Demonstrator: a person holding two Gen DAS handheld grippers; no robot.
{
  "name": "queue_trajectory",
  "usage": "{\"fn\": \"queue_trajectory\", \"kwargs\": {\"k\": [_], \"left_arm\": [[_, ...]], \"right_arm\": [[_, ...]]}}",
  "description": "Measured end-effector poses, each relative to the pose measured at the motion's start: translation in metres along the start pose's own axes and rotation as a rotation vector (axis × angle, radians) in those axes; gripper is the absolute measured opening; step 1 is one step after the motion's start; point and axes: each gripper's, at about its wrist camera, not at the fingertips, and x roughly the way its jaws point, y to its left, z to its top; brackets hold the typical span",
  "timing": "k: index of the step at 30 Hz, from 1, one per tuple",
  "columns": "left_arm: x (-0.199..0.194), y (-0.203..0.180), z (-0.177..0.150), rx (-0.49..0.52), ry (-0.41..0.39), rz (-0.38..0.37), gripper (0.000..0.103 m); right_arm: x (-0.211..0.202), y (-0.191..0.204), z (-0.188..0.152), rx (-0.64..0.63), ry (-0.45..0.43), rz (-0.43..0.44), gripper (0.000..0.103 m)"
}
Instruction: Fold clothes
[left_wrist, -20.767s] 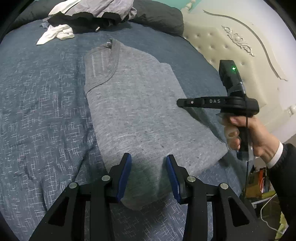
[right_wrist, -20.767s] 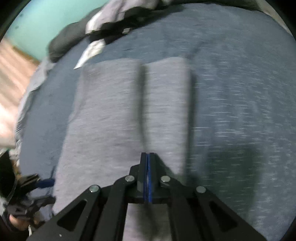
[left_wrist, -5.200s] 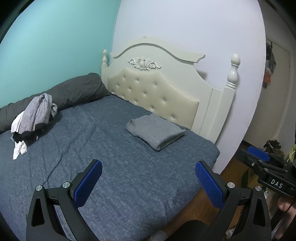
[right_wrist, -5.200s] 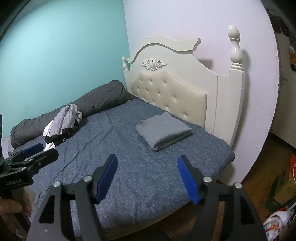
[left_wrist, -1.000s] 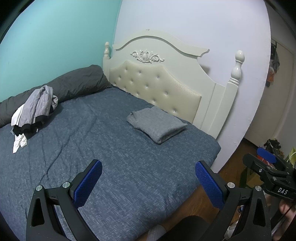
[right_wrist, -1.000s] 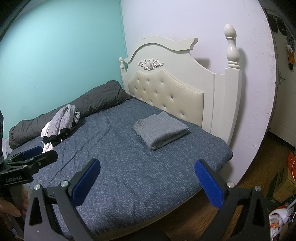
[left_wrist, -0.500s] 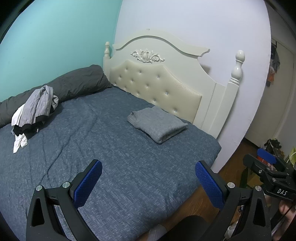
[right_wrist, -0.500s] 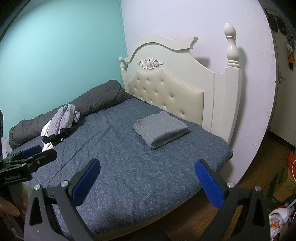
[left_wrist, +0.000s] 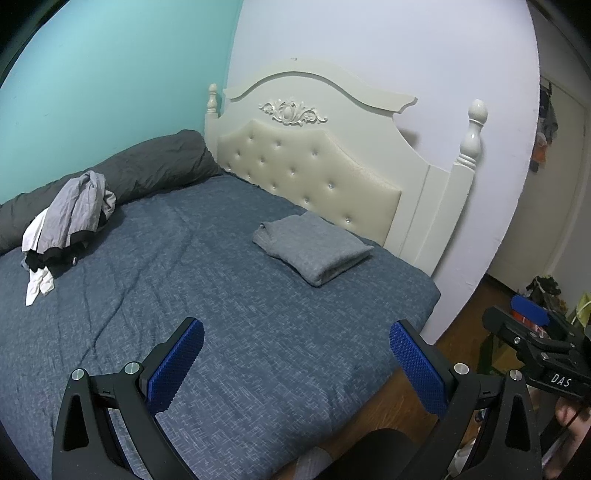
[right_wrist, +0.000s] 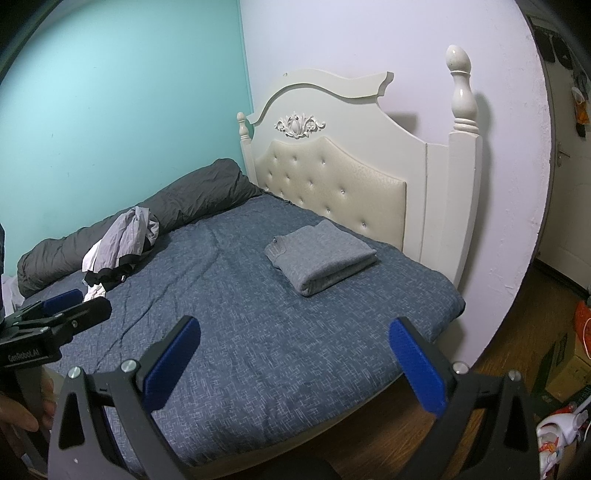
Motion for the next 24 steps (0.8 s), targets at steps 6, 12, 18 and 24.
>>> {"fn": "queue_trajectory", "kwargs": {"k": [6,12,18,24], "left_arm": [[-0.0004,-0.0022,0.0003,0.004,0.001,-0.002,0.103],[-0.0004,-0.0009,0.0014,-0.002,0.0,0.007,0.103],[-0.0007,-0.0004,0.0012,-0.003,-0.002,0.001,0.103],[-0.0018,-0.0001,0.0007,-0.002,-0.007,-0.002,0.103]], "right_arm": [[0.0,0.0003,0.0002,0.0,0.0,0.003,0.103],[0.0011,-0.0004,0.0004,0.001,0.001,0.004,0.103],[0.0014,-0.0001,0.0001,0.004,0.002,0.003,0.103],[0.0011,0.0009,-0.0013,0.004,0.003,0.003,0.103]]}}
